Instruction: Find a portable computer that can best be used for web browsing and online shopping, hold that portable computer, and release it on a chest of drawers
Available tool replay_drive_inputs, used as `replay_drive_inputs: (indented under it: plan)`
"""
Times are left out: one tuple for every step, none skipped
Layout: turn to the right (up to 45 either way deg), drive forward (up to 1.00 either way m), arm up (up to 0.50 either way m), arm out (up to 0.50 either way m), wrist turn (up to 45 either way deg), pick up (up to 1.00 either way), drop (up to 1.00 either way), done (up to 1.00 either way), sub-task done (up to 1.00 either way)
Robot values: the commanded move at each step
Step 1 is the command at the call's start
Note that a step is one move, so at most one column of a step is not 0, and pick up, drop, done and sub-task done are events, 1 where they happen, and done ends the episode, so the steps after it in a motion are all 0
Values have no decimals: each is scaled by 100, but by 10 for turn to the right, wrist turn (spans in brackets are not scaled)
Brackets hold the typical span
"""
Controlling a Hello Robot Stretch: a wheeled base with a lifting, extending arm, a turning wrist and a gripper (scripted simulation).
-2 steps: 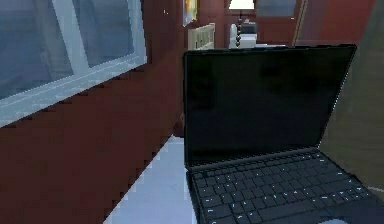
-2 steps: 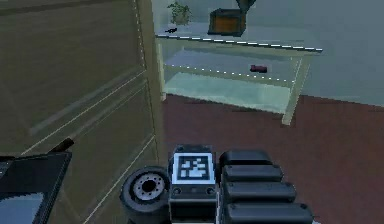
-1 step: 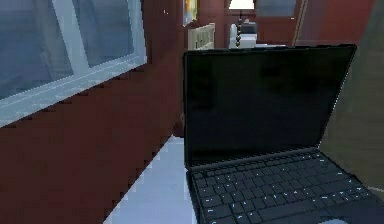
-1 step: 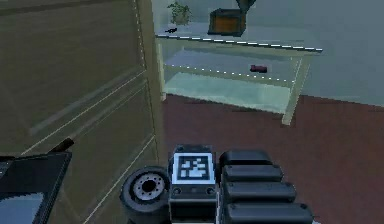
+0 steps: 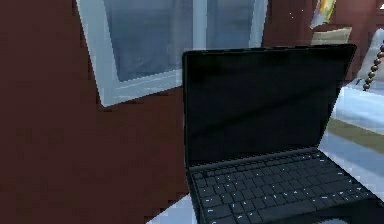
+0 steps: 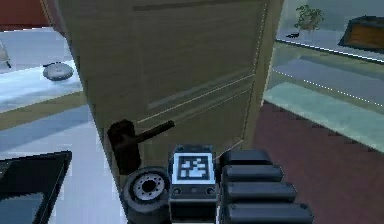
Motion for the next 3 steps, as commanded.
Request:
replay_drive_inputs:
  plan:
    - [0,5,0,0,0,0,0,0,0]
    - [240,0,0,0,0,0,0,0,0]
    - [0,95,0,0,0,0,0,0,0]
